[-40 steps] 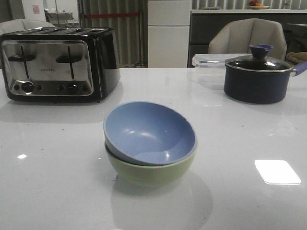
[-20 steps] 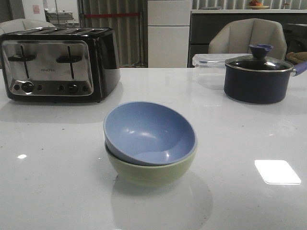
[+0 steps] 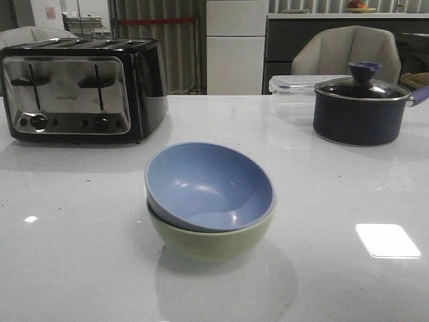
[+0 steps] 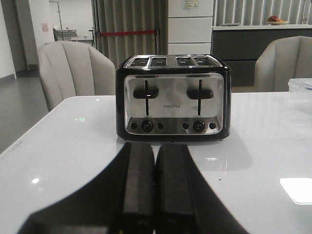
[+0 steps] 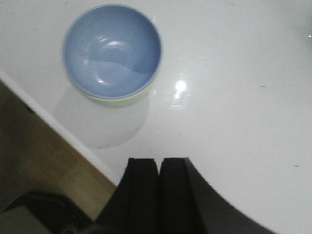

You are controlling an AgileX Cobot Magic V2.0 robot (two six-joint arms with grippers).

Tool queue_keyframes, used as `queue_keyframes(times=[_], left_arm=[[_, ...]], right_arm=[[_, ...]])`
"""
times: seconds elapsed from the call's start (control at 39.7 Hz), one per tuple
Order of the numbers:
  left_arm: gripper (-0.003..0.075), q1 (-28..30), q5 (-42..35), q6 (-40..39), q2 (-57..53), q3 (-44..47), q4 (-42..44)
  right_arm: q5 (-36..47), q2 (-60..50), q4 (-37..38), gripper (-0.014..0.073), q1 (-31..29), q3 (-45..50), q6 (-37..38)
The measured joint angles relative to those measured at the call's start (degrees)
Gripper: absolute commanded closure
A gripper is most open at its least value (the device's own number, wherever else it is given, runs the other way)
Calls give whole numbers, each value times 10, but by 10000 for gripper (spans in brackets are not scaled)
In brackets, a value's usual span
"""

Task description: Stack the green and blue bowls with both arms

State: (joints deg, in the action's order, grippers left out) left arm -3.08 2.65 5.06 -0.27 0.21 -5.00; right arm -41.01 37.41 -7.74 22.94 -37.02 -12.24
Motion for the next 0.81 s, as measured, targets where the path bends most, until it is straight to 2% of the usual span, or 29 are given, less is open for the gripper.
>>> queue_keyframes(times=[0.2, 0.35, 0.55, 0.81], left_arm=[[622, 0, -1, 0, 0, 0, 0], [622, 0, -1, 0, 0, 0, 0], [622, 0, -1, 0, 0, 0, 0], [622, 0, -1, 0, 0, 0, 0]], right_arm=[[117, -139, 2, 558, -131, 127, 0], [234, -255, 3, 558, -183, 249, 0], [331, -365, -7, 558, -205, 372, 0], [365, -380, -14, 558, -205, 386, 0]])
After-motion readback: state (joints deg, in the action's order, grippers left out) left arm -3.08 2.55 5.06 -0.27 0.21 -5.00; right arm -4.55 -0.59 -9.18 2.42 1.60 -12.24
